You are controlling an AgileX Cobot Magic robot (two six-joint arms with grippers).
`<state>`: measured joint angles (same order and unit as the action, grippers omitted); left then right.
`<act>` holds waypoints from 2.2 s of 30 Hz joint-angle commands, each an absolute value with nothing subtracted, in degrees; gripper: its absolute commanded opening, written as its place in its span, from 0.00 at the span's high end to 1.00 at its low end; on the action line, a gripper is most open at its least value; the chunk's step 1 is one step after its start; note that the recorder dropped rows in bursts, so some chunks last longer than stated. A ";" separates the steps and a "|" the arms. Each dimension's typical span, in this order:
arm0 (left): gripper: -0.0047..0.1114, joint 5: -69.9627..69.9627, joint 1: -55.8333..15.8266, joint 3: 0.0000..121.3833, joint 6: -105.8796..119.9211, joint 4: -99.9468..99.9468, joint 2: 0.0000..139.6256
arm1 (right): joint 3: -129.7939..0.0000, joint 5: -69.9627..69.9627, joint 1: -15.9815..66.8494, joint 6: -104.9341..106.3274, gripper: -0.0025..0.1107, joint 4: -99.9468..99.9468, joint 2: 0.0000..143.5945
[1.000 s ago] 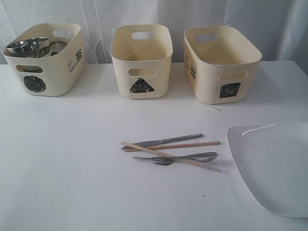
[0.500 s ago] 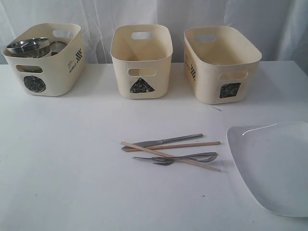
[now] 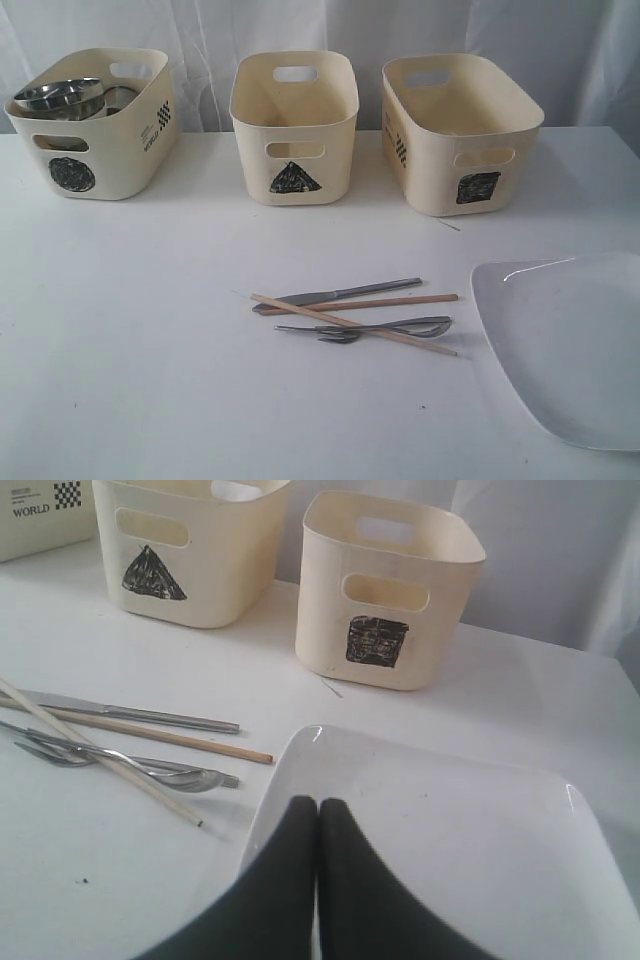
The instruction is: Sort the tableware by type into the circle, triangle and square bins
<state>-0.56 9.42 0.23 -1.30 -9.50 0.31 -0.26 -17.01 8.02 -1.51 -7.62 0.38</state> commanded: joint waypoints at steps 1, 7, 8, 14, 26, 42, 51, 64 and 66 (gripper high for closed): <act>0.96 -1.82 9.53 0.00 -1.23 -11.29 0.00 | 0.00 -16.63 8.02 -2.40 0.98 -7.51 0.00; 0.96 -2.22 9.53 0.00 3.01 -11.03 0.00 | 0.00 -16.63 8.02 -2.40 0.98 -7.51 0.00; 0.96 -2.12 9.53 0.00 2.49 -11.03 0.00 | 0.00 -16.63 8.02 -2.40 0.98 -7.51 0.00; 0.96 -1.86 9.53 0.00 1.45 -11.15 0.00 | 0.00 -16.63 8.02 -2.40 0.98 -7.51 0.00; 0.96 -1.61 9.53 0.00 1.45 -11.15 0.00 | 0.00 -16.63 8.02 -2.40 0.98 -7.51 0.00; 0.96 -1.67 9.53 0.00 1.45 -11.04 0.00 | 0.00 -4.33 8.02 -21.98 0.98 6.06 0.00; 0.96 -1.67 9.53 0.00 1.45 -11.04 0.00 | -8.62 0.00 8.02 -26.97 0.98 10.45 0.00; 0.96 -1.67 9.53 0.00 1.45 -11.04 0.00 | -12.19 3.28 8.02 -24.90 0.98 10.45 0.00; 0.96 -1.67 9.53 0.00 1.45 -11.04 0.00 | -16.09 -4.31 8.09 -18.59 0.98 9.22 0.00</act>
<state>-1.48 9.42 0.20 1.88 -10.63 0.31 -12.06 2.10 8.02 -24.80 10.44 0.25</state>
